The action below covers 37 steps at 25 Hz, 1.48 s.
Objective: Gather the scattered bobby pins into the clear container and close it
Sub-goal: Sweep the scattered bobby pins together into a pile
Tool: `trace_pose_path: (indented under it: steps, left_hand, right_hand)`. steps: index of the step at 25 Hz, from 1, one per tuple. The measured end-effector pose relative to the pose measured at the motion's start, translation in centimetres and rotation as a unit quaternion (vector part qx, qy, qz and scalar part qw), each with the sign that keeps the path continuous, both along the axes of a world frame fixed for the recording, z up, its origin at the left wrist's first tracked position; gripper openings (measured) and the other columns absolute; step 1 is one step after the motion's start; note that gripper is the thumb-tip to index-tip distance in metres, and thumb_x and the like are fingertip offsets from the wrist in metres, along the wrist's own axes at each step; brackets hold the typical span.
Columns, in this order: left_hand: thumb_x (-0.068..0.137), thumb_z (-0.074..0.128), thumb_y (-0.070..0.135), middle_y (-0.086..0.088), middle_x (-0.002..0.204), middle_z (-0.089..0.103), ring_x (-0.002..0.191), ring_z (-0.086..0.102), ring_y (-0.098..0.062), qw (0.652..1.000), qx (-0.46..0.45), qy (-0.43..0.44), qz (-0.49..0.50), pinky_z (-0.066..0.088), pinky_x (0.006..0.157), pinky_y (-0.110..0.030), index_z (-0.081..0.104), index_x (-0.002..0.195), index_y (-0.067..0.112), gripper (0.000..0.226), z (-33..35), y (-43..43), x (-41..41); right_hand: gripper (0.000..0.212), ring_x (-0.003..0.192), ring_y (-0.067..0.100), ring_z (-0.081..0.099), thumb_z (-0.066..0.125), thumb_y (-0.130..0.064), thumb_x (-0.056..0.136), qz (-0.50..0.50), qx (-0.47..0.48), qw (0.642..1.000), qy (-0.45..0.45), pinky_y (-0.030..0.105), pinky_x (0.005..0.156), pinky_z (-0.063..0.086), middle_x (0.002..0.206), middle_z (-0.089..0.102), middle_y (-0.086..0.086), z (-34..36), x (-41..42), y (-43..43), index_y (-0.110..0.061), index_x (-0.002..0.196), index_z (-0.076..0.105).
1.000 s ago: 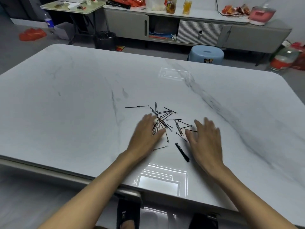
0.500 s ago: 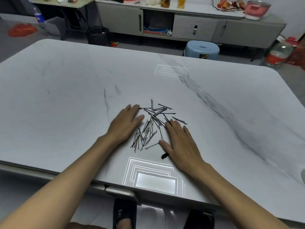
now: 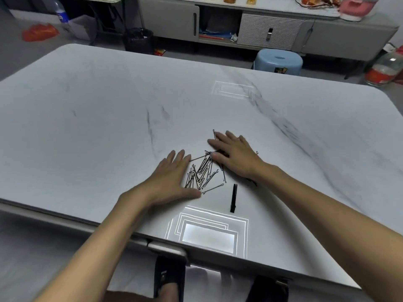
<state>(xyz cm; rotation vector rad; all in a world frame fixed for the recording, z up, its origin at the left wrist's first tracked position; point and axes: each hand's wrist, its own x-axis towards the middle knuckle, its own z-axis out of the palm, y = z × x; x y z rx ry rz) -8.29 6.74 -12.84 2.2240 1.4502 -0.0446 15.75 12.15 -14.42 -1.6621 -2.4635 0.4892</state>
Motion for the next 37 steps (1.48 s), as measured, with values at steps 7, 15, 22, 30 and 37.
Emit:
trace_pose_path:
  steps: [7, 15, 22, 30, 37]
  left_hand:
    - [0.076, 0.026, 0.083, 0.001, 0.161, -0.018, 0.144, -0.024, -0.012, 0.995, 0.079, 0.031, -0.056, -0.011, 0.117, -0.033, -0.014, 0.152, 0.018, 0.107, -1.5, -0.9, 0.1]
    - [0.091, 0.022, 0.069, 0.008, 0.162, -0.005, 0.148, -0.012, -0.011, 0.994, 0.095, -0.034, -0.052, -0.008, 0.118, -0.032, 0.0, 0.154, 0.024, 0.081, -2.0, 0.5, 3.3]
    - [0.099, 0.033, 0.051, -0.006, 0.161, 0.017, 0.148, 0.009, -0.024, 0.989, 0.114, -0.082, 0.041, 0.008, 0.118, -0.039, 0.019, 0.153, 0.018, 0.065, -0.9, 6.0, 3.2]
    - [0.095, 0.046, 0.05, 0.0, 0.156, 0.029, 0.145, 0.018, -0.021, 0.985, 0.09, -0.14, 0.043, 0.015, 0.116, -0.034, 0.026, 0.15, 0.016, 0.068, -0.5, 1.4, 5.2]
    - [0.09, 0.06, 0.039, 0.0, 0.138, 0.051, 0.129, 0.043, -0.017, 0.978, 0.048, -0.203, 0.018, 0.03, 0.1, -0.023, 0.05, 0.135, 0.015, 0.052, 4.8, -3.5, 11.9]
  right_hand:
    - [0.047, 0.139, 0.019, 0.033, 0.036, -0.051, 0.097, -0.1, 0.072, 0.99, 0.065, 0.048, 0.115, 0.021, 0.144, 0.047, 0.0, 0.6, 2.9, -4.9, -0.028, 0.136, 0.047]
    - [0.084, 0.148, 0.007, 0.0, 0.036, -0.073, 0.086, -0.062, -0.022, 0.99, 0.122, 0.029, 0.12, 0.005, 0.163, 0.005, -0.006, 0.6, 0.5, -8.5, -0.026, 0.153, 0.019]
    - [0.088, 0.146, 0.012, -0.023, 0.02, -0.082, 0.083, -0.017, 0.025, 0.998, -0.06, 0.035, 0.12, -0.004, 0.162, -0.017, -0.003, -0.4, 2.4, -12.5, -0.036, 0.152, -0.008]
    - [0.073, 0.149, 0.012, 0.003, 0.046, -0.053, 0.093, -0.059, 0.012, 0.997, 0.043, 0.033, 0.121, 0.001, 0.162, 0.011, -0.001, 1.2, 1.8, -10.3, -0.026, 0.153, 0.017]
    - [0.051, 0.128, 0.027, 0.044, 0.064, -0.035, 0.084, -0.27, 0.096, 0.956, -0.062, 0.036, 0.107, 0.031, 0.14, 0.05, 0.006, 8.1, 13.9, -18.2, -0.02, 0.131, 0.055]
